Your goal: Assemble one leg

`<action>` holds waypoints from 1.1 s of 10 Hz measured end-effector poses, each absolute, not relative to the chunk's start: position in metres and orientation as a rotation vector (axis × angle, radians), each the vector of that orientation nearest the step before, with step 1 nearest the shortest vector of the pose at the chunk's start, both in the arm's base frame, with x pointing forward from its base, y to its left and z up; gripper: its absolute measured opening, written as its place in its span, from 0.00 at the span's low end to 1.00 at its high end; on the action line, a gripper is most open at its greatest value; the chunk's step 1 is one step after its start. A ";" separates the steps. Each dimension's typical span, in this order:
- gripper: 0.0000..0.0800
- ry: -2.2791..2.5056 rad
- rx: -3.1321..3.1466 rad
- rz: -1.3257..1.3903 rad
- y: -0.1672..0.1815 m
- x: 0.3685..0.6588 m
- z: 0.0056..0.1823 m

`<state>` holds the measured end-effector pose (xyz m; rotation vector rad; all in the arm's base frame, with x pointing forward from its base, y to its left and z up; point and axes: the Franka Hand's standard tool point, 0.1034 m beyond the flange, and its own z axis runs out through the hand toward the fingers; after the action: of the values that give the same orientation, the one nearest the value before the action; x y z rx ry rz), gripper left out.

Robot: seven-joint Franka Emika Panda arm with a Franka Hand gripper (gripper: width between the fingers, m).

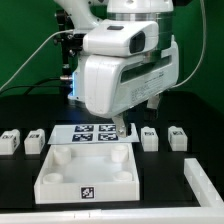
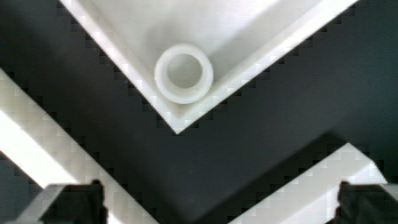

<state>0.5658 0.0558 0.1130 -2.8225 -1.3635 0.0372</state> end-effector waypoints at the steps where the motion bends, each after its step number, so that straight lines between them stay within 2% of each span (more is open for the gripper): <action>1: 0.81 -1.364 -2.823 0.037 0.056 0.566 0.113; 11: 0.81 -1.363 -2.822 0.038 0.056 0.566 0.113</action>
Offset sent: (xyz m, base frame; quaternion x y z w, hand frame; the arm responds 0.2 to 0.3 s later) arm 0.0000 0.0000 0.0000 0.0000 0.0000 0.0000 1.0000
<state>0.5656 0.0558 0.1127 -2.8222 -1.3634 0.0381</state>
